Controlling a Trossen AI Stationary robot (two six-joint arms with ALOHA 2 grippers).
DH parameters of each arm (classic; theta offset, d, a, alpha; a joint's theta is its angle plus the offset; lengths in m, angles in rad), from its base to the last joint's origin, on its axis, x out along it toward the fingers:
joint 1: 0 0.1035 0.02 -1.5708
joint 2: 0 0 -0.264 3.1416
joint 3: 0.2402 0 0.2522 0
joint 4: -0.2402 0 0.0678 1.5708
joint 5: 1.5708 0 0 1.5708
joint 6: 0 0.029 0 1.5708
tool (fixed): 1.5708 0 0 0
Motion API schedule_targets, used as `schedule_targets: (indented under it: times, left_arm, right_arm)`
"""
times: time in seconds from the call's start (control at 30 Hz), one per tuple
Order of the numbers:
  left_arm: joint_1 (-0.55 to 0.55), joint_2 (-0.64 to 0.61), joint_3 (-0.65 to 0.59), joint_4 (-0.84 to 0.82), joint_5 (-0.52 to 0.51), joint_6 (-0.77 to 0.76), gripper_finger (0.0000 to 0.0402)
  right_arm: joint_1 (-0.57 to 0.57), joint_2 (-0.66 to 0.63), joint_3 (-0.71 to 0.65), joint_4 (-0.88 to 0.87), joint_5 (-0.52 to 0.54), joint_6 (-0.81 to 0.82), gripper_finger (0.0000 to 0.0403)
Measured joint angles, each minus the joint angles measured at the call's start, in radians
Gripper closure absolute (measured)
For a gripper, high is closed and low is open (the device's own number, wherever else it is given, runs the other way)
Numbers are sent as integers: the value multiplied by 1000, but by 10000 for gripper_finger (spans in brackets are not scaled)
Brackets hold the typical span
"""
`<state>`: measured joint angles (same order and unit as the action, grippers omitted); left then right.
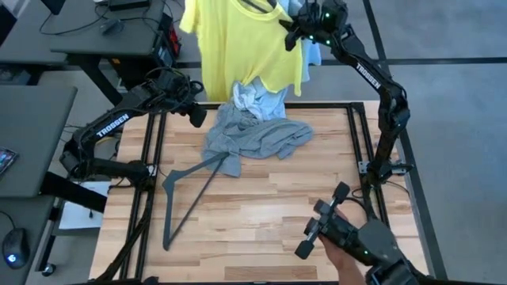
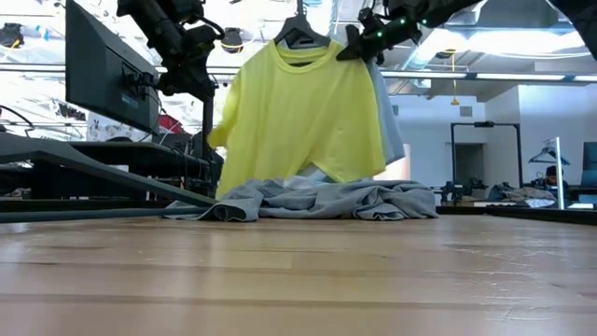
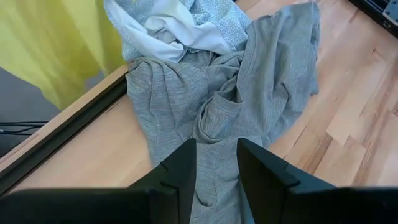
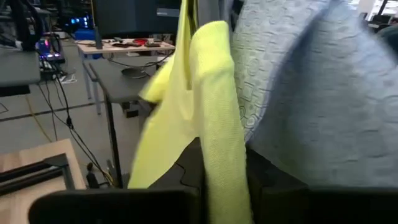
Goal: Hang clothes
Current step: Unhang the yellow shirt from the clothes rack
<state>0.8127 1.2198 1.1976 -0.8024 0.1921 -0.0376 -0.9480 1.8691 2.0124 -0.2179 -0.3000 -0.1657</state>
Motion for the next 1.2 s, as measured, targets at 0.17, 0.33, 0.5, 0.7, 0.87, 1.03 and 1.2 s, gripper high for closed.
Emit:
schedule_targets:
  times: [0.17,0.33,0.5,0.7,0.87,1.03,1.2]
  left_arm:
    - [2,0,0,0,1,4,302]
    - [2,0,0,0,1,18,302]
    - [2,0,0,0,1,30,302]
    - [2,-3,66,-35,-7,42,302]
    - [0,-3,202,-66,-14,74,302]
    - [-47,3,363,-53,-15,132,302]
    - [-144,76,532,-104,-14,138,297]
  right_arm:
    - [5,-4,79,-82,-3,-32,372]
    - [19,-5,152,-155,-13,-58,372]
    - [49,-7,184,-249,-18,-81,372]
    - [114,-9,240,-381,-17,-128,372]
    - [158,-13,323,-505,-17,-140,372]
    - [196,-29,339,-610,-9,-144,372]
    - [243,-34,339,-729,-11,-159,372]
